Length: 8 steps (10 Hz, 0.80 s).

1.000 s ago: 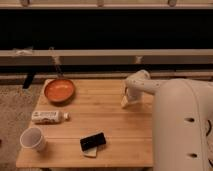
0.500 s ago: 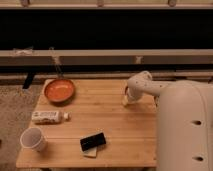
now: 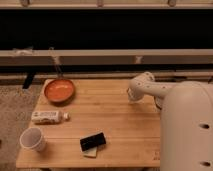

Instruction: Drag the pepper across the table

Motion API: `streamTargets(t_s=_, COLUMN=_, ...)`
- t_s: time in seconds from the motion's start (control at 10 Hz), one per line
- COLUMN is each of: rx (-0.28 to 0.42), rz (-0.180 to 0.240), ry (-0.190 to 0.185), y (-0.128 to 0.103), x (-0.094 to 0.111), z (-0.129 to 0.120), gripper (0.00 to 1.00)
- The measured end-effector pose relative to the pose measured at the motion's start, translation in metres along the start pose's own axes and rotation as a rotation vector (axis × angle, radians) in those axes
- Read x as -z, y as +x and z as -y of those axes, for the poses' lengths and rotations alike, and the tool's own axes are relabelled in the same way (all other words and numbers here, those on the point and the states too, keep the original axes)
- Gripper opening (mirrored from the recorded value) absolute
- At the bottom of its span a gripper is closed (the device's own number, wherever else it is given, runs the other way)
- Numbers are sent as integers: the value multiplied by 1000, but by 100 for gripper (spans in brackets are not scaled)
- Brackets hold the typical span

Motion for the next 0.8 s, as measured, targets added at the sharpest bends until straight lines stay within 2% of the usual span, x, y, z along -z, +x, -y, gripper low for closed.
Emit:
streamTargets(t_s=0.2, rx=19, rz=5, ry=-7, y=1, x=2, z=-9, gripper=1)
streamTargets(t_s=0.3, rx=27, rz=5, ry=-1, y=3, x=5, z=-5, gripper=7)
streamTargets(t_s=0.5, rx=39, rz=11, ry=7, y=1, x=9, z=-7, gripper=28)
streamTargets(t_s=0.6, rx=35, rz=22, ry=23, y=-1, x=13, z=-2, gripper=38)
streamTargets(t_s=0.7, rx=28, rz=49, ry=58, y=-7, x=20, z=5, gripper=52)
streamTargets(t_s=0.8, rx=30, rz=68, ry=76, y=-11, x=21, z=8, gripper=60)
